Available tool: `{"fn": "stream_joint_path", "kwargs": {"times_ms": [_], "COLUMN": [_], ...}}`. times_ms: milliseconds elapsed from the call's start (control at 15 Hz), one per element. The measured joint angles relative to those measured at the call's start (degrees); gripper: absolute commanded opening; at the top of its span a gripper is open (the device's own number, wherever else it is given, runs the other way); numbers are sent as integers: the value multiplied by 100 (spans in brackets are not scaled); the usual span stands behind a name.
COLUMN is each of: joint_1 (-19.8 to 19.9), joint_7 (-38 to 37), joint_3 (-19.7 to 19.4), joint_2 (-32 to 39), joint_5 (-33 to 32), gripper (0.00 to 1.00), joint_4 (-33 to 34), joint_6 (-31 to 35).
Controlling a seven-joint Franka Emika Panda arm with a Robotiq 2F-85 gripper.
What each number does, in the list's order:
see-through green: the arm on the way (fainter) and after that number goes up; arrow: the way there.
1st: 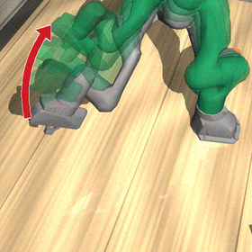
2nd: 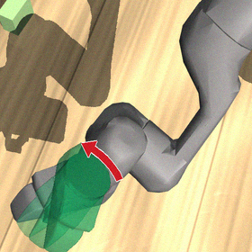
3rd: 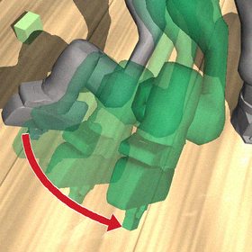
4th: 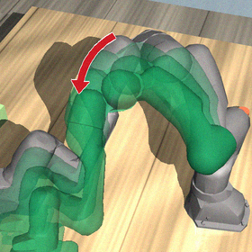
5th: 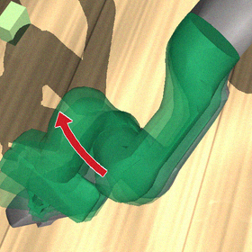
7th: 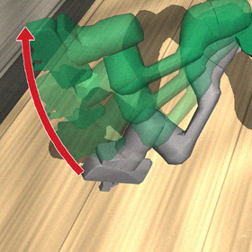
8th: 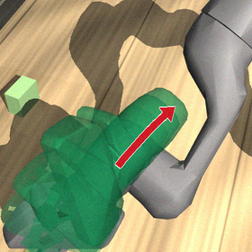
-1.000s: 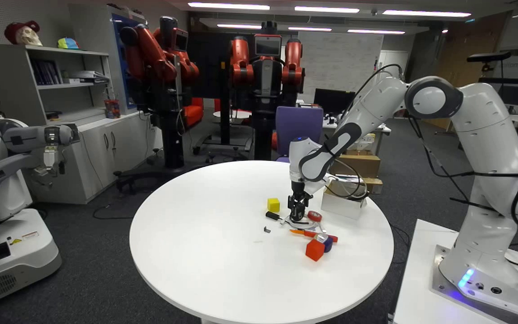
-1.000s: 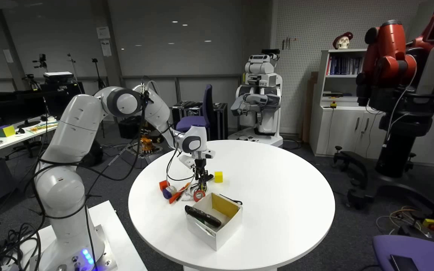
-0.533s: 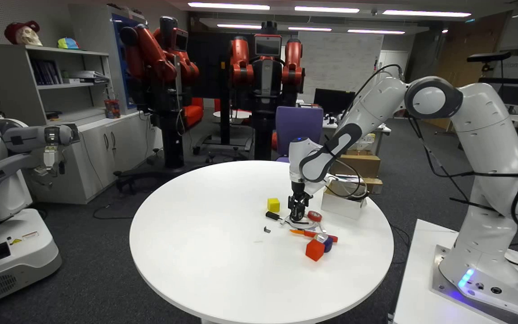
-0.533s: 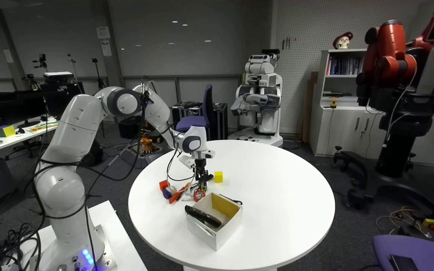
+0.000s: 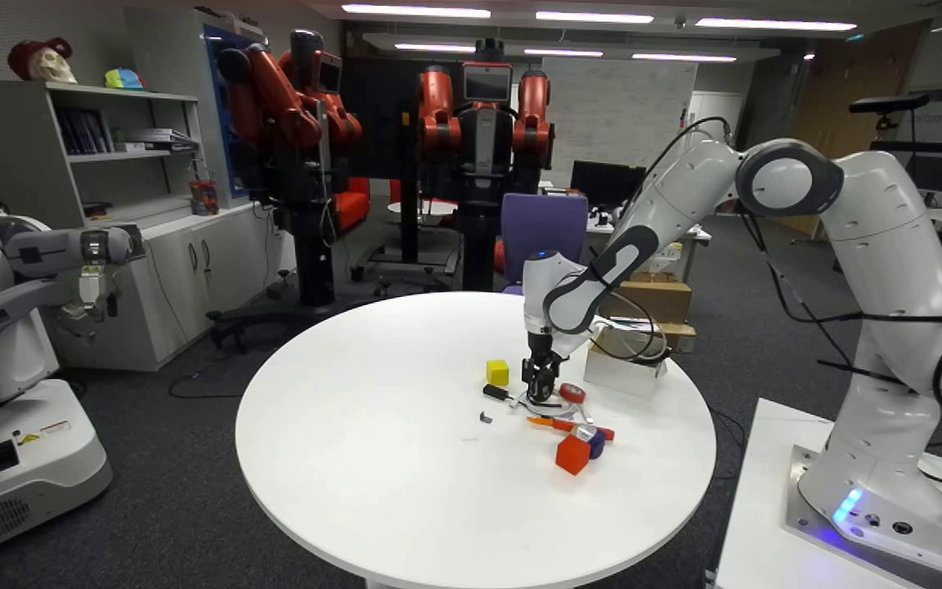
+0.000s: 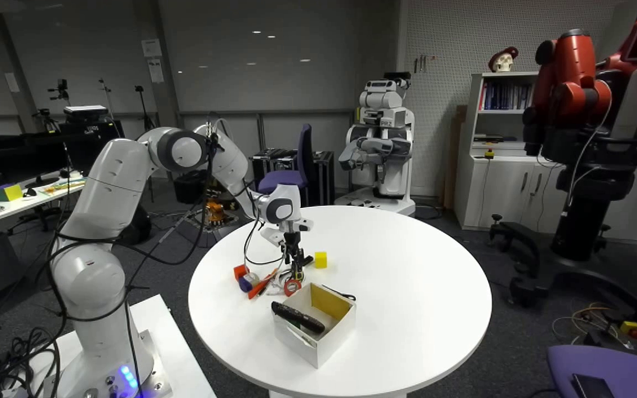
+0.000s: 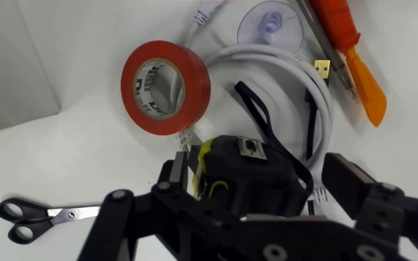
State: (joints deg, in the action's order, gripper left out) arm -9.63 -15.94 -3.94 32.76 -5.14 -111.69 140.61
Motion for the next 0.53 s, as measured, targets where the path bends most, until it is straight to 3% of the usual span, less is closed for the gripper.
{"fn": "stream_joint_path", "kwargs": {"times_ms": [533], "joint_1": [-12], "joint_7": [-12], "joint_3": [-33], "joint_2": [91], "joint_5": [-141], "gripper": [100], "joint_4": [52], "joint_6": [12]}}
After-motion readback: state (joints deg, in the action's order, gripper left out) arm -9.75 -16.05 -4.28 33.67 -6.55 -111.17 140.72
